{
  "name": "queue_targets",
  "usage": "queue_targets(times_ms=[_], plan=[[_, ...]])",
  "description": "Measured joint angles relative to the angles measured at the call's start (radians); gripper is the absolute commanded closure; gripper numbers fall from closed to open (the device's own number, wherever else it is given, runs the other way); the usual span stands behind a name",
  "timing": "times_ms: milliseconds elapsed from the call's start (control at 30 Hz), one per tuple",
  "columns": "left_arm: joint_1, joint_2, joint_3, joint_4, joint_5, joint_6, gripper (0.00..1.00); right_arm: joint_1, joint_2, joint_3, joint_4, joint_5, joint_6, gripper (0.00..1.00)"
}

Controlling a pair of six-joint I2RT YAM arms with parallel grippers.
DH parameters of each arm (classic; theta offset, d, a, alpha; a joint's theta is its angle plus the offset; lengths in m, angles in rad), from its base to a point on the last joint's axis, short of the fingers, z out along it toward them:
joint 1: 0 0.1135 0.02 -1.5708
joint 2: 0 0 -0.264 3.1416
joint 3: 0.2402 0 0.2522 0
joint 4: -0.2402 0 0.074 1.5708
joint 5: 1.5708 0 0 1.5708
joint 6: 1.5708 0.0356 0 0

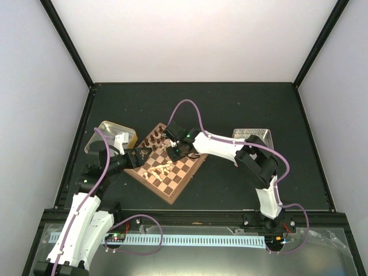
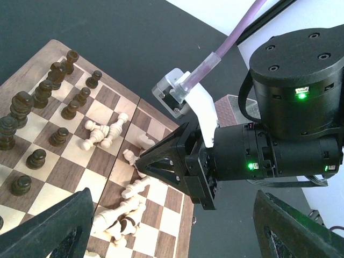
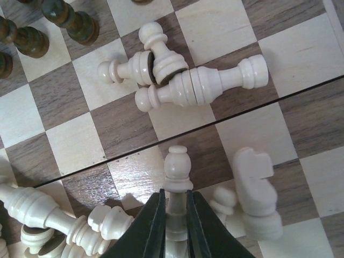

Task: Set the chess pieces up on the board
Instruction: Pick up the chess piece from the chessboard.

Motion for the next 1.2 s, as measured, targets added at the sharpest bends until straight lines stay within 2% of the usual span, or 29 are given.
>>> queue_targets(times_ms=[167, 400, 533, 633, 933, 1200], plan=[[0.000, 0.000, -0.001, 0.000, 0.000, 0.000, 0.17, 0.002, 0.012, 0.021, -0.018, 0.003, 0.006, 0.82], [0.000, -0.001, -0.006, -0.002, 0.000, 0.000, 0.18, 0.015, 0.052, 0.054, -0.039, 0.018, 0.010, 0.82], [0.000, -0.001, -0.006, -0.003, 0.000, 0.000, 0.17, 0.020, 0.060, 0.066, -0.044, 0.033, 0.011, 0.93], [0.000, -0.001, -0.006, -0.004, 0.000, 0.000, 0.18, 0.022, 0.060, 0.066, -0.032, 0.047, 0.017, 0.98], [0.000, 0.003, -0.034, 0.030, 0.021, -0.063, 0.20, 0.021, -0.041, -0.097, 0.200, 0.046, -0.005, 0.99], [0.000, 0.069, -0.064, 0.159, 0.072, -0.211, 0.23, 0.019, -0.232, -0.313, 0.520, 0.040, -0.011, 0.99]])
